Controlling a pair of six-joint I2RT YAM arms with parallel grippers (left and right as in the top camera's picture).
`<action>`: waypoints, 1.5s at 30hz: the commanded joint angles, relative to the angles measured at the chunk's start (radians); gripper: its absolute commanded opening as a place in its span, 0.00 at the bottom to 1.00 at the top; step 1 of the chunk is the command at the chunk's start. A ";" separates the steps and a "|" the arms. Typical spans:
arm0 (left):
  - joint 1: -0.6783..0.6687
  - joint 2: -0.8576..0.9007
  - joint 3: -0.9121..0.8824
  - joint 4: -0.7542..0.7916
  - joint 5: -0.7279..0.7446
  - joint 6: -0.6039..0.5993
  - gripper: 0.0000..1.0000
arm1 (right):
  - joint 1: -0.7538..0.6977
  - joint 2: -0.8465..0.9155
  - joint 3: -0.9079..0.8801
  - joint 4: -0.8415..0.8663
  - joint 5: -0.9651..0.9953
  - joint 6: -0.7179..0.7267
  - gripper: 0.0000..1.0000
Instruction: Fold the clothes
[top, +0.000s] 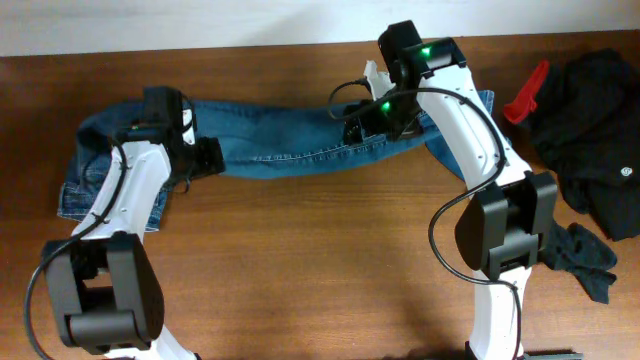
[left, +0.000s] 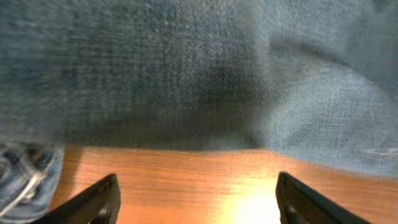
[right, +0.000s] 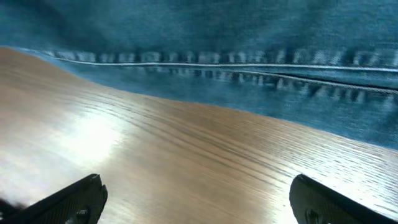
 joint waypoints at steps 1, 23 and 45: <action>-0.003 0.006 -0.050 0.126 0.025 -0.058 0.81 | -0.005 0.003 -0.003 0.004 -0.047 0.012 0.99; -0.003 -0.113 0.330 0.293 0.005 0.126 0.00 | -0.005 0.003 -0.003 -0.004 -0.020 -0.040 0.99; -0.001 0.047 0.402 0.142 -0.138 0.212 0.76 | -0.005 0.004 -0.092 -0.035 0.164 -0.041 0.99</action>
